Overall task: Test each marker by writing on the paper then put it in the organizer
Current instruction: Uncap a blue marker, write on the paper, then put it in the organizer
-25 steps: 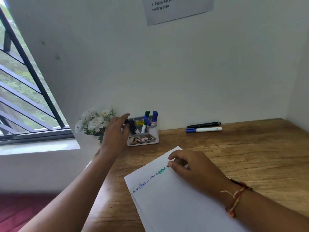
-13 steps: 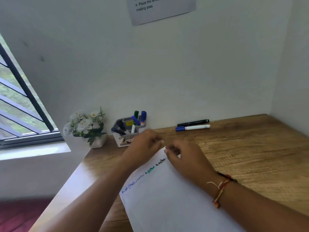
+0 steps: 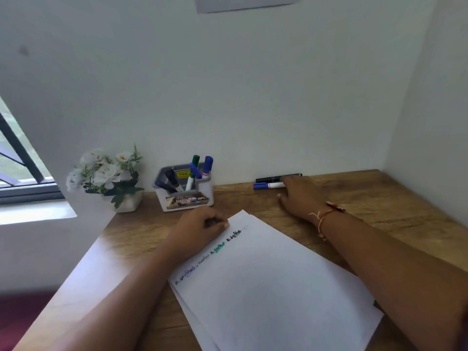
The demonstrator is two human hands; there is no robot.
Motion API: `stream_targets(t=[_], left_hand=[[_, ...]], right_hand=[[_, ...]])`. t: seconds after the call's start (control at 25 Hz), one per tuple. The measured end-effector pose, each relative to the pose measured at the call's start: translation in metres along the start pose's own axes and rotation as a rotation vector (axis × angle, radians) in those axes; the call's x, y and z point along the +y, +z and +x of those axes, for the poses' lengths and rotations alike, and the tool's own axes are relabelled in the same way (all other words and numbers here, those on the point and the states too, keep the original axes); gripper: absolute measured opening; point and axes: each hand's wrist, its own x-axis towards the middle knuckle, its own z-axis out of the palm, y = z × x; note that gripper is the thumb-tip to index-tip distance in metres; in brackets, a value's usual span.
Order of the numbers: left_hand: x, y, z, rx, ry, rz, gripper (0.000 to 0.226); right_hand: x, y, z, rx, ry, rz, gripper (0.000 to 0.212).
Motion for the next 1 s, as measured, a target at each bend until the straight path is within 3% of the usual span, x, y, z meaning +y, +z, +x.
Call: stream_targets(t=[0.28, 0.4, 0.56, 0.72, 1.0], left_hand=[[-0.003, -0.002, 0.001, -0.024, 0.005, -0.04, 0.017], [-0.002, -0.003, 0.002, 0.058, 0.013, -0.082, 0.017], [0.014, -0.011, 0.001, 0.181, -0.011, -0.423, 0.036], [0.036, -0.026, -0.009, 0.251, 0.037, -0.518, 0.015], [0.036, -0.031, -0.054, 0.066, 0.102, -0.393, 0.01]], right_hand=[[-0.016, 0.003, 0.015, -0.045, -0.053, -0.217, 0.035], [-0.034, -0.012, 0.002, -0.05, -0.144, -0.054, 0.024], [-0.074, -0.045, -0.042, -0.075, -0.297, 0.196, 0.019], [-0.095, -0.063, -0.081, 0.018, -0.403, 0.154, 0.029], [-0.11, -0.054, -0.118, -0.048, -0.4, 0.282, 0.022]])
